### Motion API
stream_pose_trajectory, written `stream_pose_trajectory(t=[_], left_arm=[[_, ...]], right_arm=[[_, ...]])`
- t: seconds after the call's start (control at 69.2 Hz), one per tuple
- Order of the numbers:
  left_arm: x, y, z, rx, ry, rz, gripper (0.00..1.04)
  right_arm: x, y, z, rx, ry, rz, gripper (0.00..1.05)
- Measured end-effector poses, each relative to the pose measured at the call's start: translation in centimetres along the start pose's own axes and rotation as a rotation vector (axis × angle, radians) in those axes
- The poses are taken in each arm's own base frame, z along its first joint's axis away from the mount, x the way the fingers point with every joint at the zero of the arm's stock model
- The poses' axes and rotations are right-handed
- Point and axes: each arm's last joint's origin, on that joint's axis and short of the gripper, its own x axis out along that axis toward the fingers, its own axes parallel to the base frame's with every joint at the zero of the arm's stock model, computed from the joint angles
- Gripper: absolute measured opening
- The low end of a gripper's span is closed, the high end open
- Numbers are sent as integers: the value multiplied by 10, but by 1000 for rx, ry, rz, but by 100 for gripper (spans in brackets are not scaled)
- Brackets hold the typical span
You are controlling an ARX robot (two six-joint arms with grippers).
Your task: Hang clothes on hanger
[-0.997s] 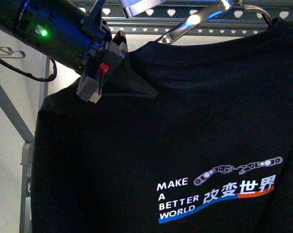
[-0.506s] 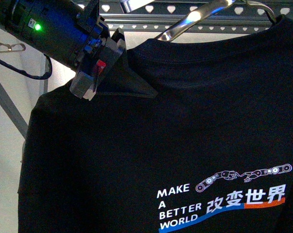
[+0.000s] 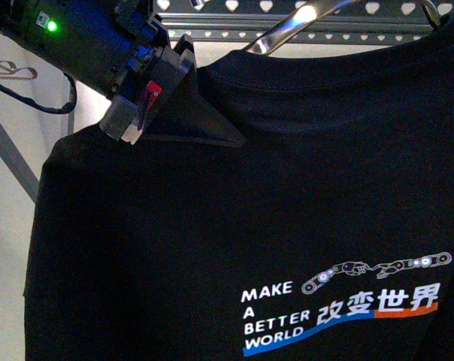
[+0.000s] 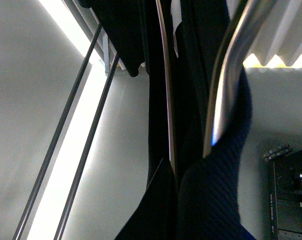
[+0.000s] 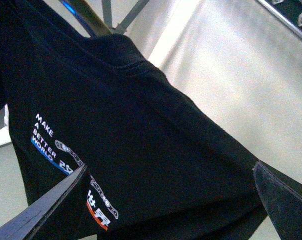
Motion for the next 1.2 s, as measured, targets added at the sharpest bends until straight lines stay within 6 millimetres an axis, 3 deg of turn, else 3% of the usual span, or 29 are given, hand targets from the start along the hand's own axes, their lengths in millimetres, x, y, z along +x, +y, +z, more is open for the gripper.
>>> stream_pose_trajectory(t=[0.823,1.199], left_arm=[[-3,-2,6,135,3,-3,6],[-7,-2,5,175,18,13,6]], right_arm=[[52,-27,5,-160,125,43,97],[78,-24,-2,-180,183,87,97]])
